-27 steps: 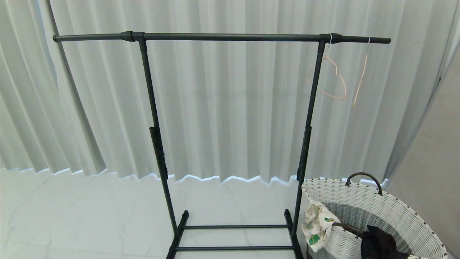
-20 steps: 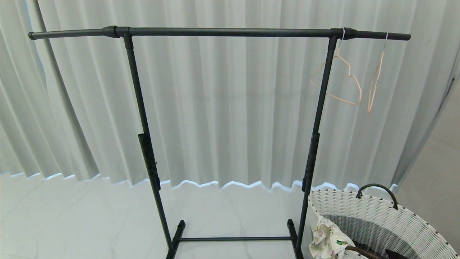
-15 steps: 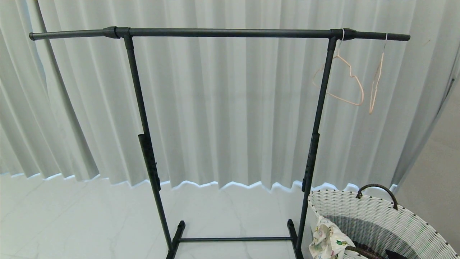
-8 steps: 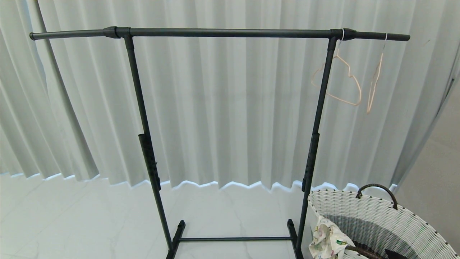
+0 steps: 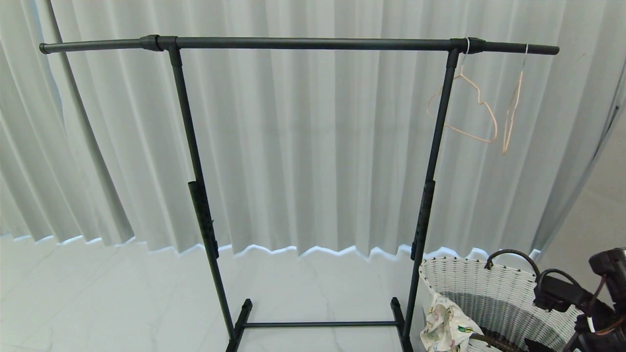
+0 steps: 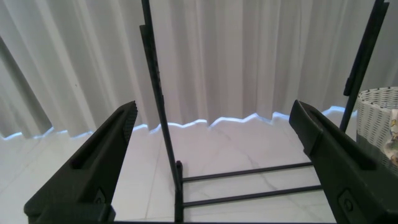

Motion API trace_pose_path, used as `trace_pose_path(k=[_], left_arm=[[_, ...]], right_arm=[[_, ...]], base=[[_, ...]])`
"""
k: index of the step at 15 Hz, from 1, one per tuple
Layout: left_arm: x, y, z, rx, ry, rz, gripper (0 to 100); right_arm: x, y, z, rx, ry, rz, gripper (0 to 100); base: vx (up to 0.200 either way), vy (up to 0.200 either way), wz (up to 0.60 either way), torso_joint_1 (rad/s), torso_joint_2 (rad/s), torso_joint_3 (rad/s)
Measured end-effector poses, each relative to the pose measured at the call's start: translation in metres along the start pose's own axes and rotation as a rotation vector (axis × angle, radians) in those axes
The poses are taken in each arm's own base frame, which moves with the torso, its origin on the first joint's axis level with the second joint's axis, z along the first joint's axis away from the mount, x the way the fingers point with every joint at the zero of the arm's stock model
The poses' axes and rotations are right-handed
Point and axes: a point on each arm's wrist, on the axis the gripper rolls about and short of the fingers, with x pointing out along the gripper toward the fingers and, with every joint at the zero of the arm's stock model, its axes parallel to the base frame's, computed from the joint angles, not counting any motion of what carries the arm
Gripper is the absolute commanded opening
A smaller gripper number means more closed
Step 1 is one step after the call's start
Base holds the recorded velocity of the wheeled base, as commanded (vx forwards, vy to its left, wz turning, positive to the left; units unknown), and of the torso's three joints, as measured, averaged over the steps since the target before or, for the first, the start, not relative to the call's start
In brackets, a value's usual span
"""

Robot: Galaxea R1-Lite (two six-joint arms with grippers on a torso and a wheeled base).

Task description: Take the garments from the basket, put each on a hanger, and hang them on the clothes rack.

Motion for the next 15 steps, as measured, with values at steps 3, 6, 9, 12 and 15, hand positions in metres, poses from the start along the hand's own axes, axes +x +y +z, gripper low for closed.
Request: trace_pose_path(k=[3, 6, 9, 12, 15], left_arm=[[0.000, 0.000, 0.000, 0.000, 0.000, 0.000, 100], [0.000, 0.000, 0.000, 0.000, 0.000, 0.000, 100], [0.000, 0.000, 0.000, 0.000, 0.001, 0.000, 100], [0.000, 0.000, 0.000, 0.000, 0.001, 0.000, 100], [0.000, 0.000, 0.000, 0.000, 0.001, 0.000, 100]], right_arm=[[0.024, 0.000, 0.001, -0.004, 0.066, 0.033, 100], [0.045, -0.004, 0.000, 0.013, 0.089, -0.006, 100], [0.062, -0.010, -0.001, 0.035, 0.102, -0.039, 100], [0.076, -0.015, 0.002, 0.048, 0.084, -0.093, 100], [0.081, -0.015, 0.002, 0.049, 0.087, -0.094, 0]], base=[[0.000, 0.000, 0.00, 0.000, 0.00, 0.000], [0.000, 0.000, 0.00, 0.000, 0.00, 0.000], [0.000, 0.000, 0.00, 0.000, 0.00, 0.000], [0.000, 0.000, 0.00, 0.000, 0.00, 0.000], [0.000, 0.000, 0.00, 0.000, 0.00, 0.000]])
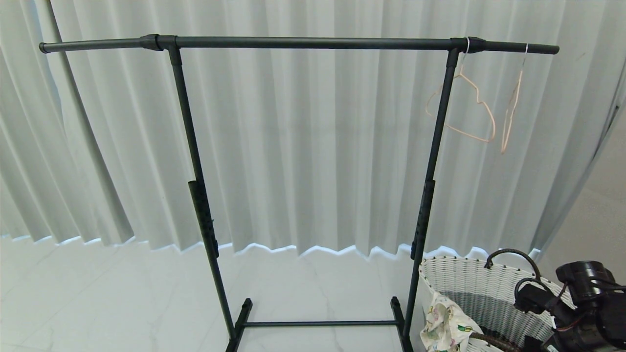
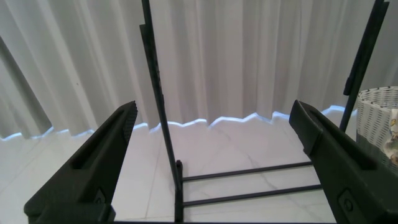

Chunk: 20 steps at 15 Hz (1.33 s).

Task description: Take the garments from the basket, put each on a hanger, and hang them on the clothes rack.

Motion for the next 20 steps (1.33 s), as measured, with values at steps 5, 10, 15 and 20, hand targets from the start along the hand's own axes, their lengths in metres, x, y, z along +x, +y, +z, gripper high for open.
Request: trace_pose_path(k=[5, 10, 15, 20], left_arm=[[0.000, 0.000, 0.000, 0.000, 0.000, 0.000, 100], [0.000, 0.000, 0.000, 0.000, 0.000, 0.000, 100], [0.000, 0.000, 0.000, 0.001, 0.000, 0.000, 100], [0.000, 0.000, 0.000, 0.021, 0.000, -0.001, 100]], right_arm=[[-0.013, 0.000, -0.005, 0.006, -0.022, -0.014, 0], [-0.064, -0.005, -0.010, 0.024, -0.104, -0.066, 0], [-0.172, -0.018, -0.010, 0.039, -0.186, -0.056, 0], [-0.273, -0.020, -0.016, 0.026, -0.451, -0.135, 0]], base=[[0.000, 0.000, 0.00, 0.000, 0.00, 0.000], [0.000, 0.000, 0.00, 0.000, 0.00, 0.000], [0.000, 0.000, 0.00, 0.000, 0.00, 0.000], [-0.200, 0.000, 0.00, -0.001, 0.00, 0.004]])
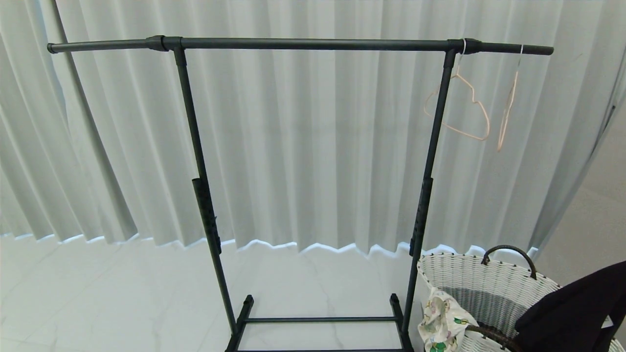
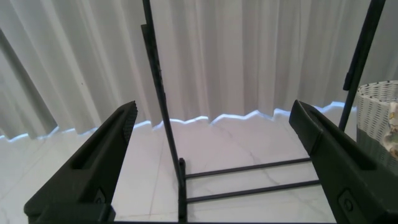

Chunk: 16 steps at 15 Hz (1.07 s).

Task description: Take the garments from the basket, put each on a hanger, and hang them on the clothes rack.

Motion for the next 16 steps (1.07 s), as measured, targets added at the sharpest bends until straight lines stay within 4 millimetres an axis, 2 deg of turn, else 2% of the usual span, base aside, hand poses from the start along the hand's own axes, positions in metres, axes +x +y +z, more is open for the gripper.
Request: trace_pose_path(k=[4, 6, 9, 13, 16], left_arm=[[0.000, 0.000, 0.000, -0.001, 0.000, -0.001, 100], [0.000, 0.000, 0.000, 0.001, 0.000, 0.000, 100], [0.000, 0.000, 0.000, 0.009, 0.000, 0.000, 100], [0.000, 0.000, 0.000, 0.021, 0.000, -0.002, 100], [0.000, 0.000, 0.000, -0.009, 0.000, 0.000, 100]], right_arm=[[-0.032, 0.000, -0.005, 0.003, -0.081, -0.034, 0], [-0.038, 0.003, -0.008, 0.020, -0.104, -0.020, 0], [-0.035, 0.006, -0.004, 0.046, -0.156, 0.095, 0], [-0.020, 0.012, 0.010, 0.007, -0.184, 0.270, 0], [-0.008, 0.022, 0.028, 0.014, -0.200, 0.380, 0]], base=[[-0.200, 0.000, 0.00, -0.004, 0.00, 0.001], [0.000, 0.000, 0.00, 0.000, 0.00, 0.000], [0.000, 0.000, 0.00, 0.000, 0.00, 0.000], [0.000, 0.000, 0.00, 0.000, 0.00, 0.000], [0.000, 0.000, 0.00, 0.000, 0.00, 0.000]])
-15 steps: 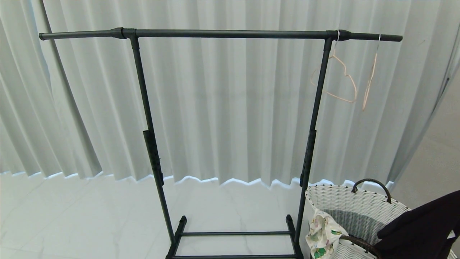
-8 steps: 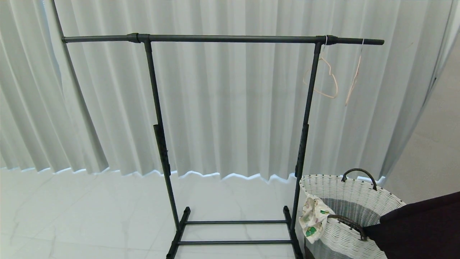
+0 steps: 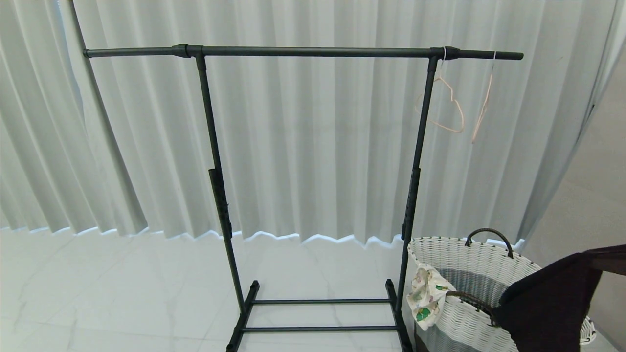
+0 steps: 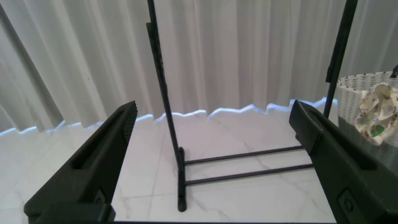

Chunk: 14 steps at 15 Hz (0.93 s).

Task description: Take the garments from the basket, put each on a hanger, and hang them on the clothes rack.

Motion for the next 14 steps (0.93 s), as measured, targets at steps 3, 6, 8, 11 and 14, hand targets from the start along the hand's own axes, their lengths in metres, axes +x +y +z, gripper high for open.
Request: trace_pose_path(k=[3, 6, 8, 11, 14], left_arm=[[0.000, 0.000, 0.000, -0.009, -0.002, -0.002, 100], [-0.003, 0.001, 0.020, -0.038, -0.060, -0.041, 100], [-0.002, 0.006, 0.054, -0.062, -0.075, -0.074, 100], [0.030, 0.015, 0.104, -0.094, 0.020, -0.145, 100], [0.096, 0.012, 0.145, -0.099, 0.131, -0.312, 100]], right_arm=[[0.026, 0.013, 0.020, 0.063, -0.012, 0.123, 0], [0.055, 0.019, 0.036, 0.057, 0.002, 0.172, 0], [0.075, 0.021, 0.046, 0.047, -0.007, 0.185, 0], [0.098, 0.023, 0.060, 0.036, -0.040, 0.193, 0], [0.106, 0.028, 0.074, 0.039, -0.062, 0.211, 0]], base=[[0.000, 0.000, 0.00, 0.000, 0.00, 0.000], [0.000, 0.000, 0.00, 0.000, 0.00, 0.000], [0.000, 0.000, 0.00, 0.000, 0.00, 0.000], [0.000, 0.000, 0.00, 0.000, 0.00, 0.000], [0.000, 0.000, 0.00, 0.000, 0.00, 0.000]])
